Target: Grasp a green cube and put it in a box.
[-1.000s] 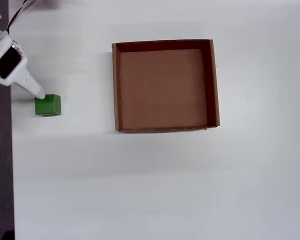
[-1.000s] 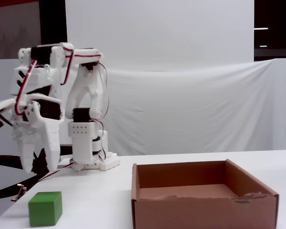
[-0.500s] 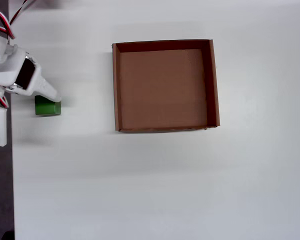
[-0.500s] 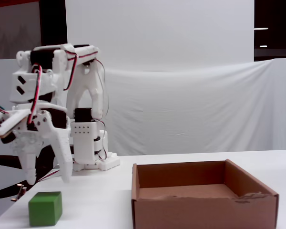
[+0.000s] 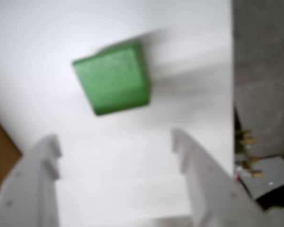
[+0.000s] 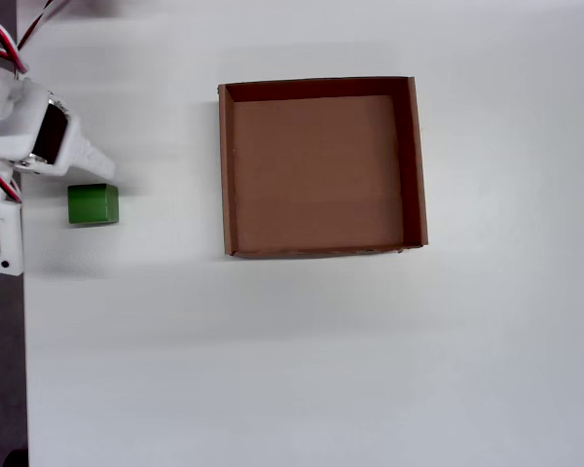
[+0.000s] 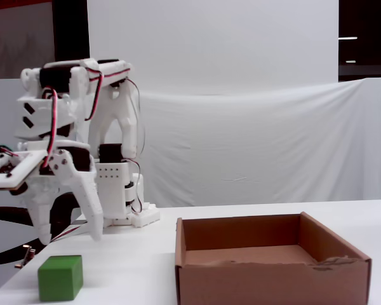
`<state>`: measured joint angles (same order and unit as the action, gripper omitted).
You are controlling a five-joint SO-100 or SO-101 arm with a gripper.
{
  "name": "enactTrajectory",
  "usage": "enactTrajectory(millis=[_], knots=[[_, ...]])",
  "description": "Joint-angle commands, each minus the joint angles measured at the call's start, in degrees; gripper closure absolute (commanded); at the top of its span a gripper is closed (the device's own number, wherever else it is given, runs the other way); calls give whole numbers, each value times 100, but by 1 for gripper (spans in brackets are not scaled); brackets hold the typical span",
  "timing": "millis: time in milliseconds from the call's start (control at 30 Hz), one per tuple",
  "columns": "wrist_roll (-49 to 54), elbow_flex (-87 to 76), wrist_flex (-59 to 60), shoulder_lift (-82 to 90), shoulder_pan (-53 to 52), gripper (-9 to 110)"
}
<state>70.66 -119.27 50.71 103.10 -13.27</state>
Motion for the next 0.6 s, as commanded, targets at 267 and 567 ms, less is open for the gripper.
enactTrajectory(millis=[267,567], knots=[[290,765,97,-527,-53,69],[422,1292,44,-1046,193,69]])
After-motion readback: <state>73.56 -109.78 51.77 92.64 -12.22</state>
